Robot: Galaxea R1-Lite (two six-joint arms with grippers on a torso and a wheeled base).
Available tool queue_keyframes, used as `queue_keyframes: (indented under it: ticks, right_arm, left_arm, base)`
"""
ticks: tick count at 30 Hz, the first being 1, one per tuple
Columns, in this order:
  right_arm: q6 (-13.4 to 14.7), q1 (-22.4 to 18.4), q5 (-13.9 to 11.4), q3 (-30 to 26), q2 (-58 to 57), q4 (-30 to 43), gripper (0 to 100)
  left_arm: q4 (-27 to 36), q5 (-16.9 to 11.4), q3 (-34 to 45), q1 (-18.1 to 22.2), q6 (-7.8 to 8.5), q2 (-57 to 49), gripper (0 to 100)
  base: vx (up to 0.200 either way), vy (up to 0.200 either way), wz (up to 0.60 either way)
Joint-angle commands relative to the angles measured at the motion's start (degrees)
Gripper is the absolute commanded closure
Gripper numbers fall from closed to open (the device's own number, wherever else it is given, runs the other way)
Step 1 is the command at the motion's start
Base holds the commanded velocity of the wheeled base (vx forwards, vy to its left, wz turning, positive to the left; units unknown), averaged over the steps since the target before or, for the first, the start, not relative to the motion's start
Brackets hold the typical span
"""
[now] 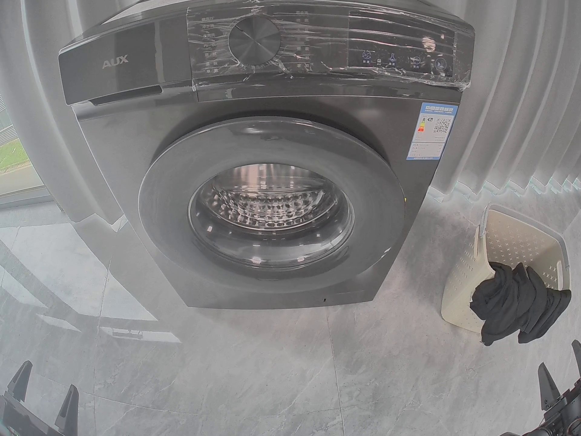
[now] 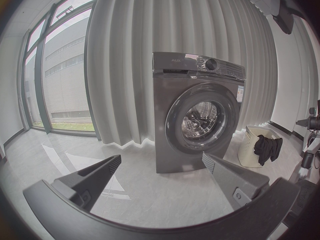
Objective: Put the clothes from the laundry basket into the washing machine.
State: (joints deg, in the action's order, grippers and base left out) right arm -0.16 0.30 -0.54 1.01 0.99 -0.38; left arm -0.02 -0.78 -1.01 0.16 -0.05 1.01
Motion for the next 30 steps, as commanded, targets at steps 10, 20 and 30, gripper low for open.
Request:
queue_keyframes:
  ticks: [10, 20, 30]
  right_arm:
    - [-0.02, 0.13, 0.01, -1.01, -0.46, -0.06, 0]
    - [-0.02, 0.05, 0.01, -1.01, -0.46, -0.06, 0]
    - [-0.02, 0.13, 0.01, -1.01, -0.46, -0.06, 0]
  left_arm:
    - [-0.06, -0.01, 1.01, 0.02, -0.04, -0.84, 0]
    - [0.02, -0.01, 1.01, 0.02, 0.05, -0.84, 0]
    - [0.02, -0.01, 1.01, 0.02, -0.04, -0.84, 0]
  base:
    - [0.0, 0.0, 0.0]
    - [0.0, 0.0, 0.0]
    - [0.0, 0.0, 0.0]
